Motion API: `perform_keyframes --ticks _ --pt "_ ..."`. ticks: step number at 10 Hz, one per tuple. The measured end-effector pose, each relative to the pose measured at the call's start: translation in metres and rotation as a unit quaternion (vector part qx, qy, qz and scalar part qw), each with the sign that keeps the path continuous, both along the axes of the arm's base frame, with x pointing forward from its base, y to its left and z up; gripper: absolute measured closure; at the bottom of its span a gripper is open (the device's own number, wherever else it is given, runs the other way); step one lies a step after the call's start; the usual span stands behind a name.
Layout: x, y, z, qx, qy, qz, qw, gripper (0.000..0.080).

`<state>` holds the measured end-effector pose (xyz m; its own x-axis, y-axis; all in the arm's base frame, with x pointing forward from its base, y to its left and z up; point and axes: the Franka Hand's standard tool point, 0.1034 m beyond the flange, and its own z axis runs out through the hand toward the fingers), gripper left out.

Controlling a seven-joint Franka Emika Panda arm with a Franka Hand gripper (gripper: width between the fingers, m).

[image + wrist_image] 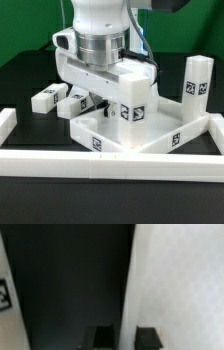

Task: Assemble desk

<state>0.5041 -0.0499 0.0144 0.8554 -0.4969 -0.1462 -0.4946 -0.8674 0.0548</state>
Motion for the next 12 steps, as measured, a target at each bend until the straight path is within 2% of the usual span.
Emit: perform_keyframes --ticks 4,7,10,11,12 --pt "0.000 -0.001 0.000 0.017 -0.003 0.113 0.993 0.0723" --pt "0.000 -0.002 0.000 0.030 -0.005 0.197 0.980 0.0729" --pt "0.022 0.008 0.003 0.035 -0.013 0.358 0.933 0.0730" --pt "0.025 0.008 0.002 0.039 -0.016 0.400 0.916 0.0736" --pt "0.024 0.007 0.002 0.041 -0.016 0.415 0.909 0.0737"
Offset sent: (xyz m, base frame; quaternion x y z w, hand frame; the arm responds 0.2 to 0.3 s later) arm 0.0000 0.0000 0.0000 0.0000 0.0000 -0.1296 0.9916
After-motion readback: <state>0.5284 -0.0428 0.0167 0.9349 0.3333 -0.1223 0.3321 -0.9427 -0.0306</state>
